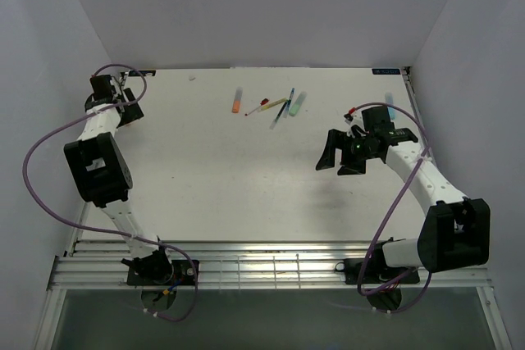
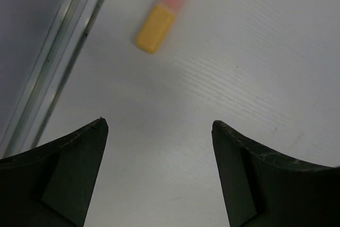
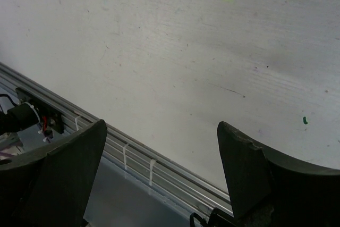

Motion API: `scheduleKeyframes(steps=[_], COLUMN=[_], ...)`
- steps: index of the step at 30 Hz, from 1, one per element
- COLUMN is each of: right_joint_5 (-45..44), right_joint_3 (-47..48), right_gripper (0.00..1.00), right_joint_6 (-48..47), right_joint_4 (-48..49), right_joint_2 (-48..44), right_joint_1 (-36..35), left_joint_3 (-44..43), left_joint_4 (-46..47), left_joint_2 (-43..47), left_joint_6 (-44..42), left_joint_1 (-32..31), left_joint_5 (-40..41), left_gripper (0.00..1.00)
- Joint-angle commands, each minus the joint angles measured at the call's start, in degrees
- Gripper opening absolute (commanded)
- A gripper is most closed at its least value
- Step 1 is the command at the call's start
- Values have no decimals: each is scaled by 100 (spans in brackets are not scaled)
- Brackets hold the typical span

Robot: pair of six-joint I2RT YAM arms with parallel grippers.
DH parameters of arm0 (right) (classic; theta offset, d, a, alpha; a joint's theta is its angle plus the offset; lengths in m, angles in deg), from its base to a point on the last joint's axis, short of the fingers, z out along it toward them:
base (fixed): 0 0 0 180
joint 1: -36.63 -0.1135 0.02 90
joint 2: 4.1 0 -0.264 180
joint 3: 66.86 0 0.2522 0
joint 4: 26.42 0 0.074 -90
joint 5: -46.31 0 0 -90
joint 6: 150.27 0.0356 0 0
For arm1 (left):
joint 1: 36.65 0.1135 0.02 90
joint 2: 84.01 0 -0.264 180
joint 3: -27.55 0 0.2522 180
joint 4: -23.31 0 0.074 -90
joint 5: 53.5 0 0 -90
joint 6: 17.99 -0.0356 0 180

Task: Open the pen caps

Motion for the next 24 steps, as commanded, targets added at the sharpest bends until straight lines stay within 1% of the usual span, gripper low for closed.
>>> scheduleKeyframes(steps=[1,2,3,6,9,10,11,13,14,17,21,24], right_joint_5=[234,278,287,243,243,260,278,269,269,252,208,199], right_joint_3=[358,384,411,411,367,367,376,428,437,472,420,437], right_gripper=[90,90,90,90,90,90,90,90,90,90,90,90], right_joint_6=[-194,-238,-317,-440,-467,-467,-476,-476,-476,-485,-485,-476], right_joint_4=[67,40,5,-65,-66,-48,-48,-39,-31,-22,-4,13], right_joint_2=[96,105,105,114,140,158,184,246,272,334,334,351], right_joint_1=[-138,-173,-261,-410,-472,-490,-499,-525,-534,-534,-534,-534], left_joint_3=[-363,-424,-616,-1047,-1715,-2056,-2216,-2506,-2777,-3174,-2939,-2772], left_joint_4=[1031,1120,1234,1278,1270,1253,1226,1130,1077,761,760,690], left_joint_2=[-155,-374,-506,-1034,-1481,-1596,-1702,-1983,-2089,-2405,-2406,-2415], left_joint_6=[-708,-900,-1137,-1490,-1656,-1736,-1841,-2122,-2175,-2255,-2282,-2430], left_joint_1=[335,371,406,476,547,547,547,547,556,538,485,380], left_joint_5=[-492,-880,-1084,-1139,-1358,-1402,-1585,-1736,-1780,-2034,-2237,-2124], left_gripper=[90,90,90,90,89,89,89,88,88,87,86,86])
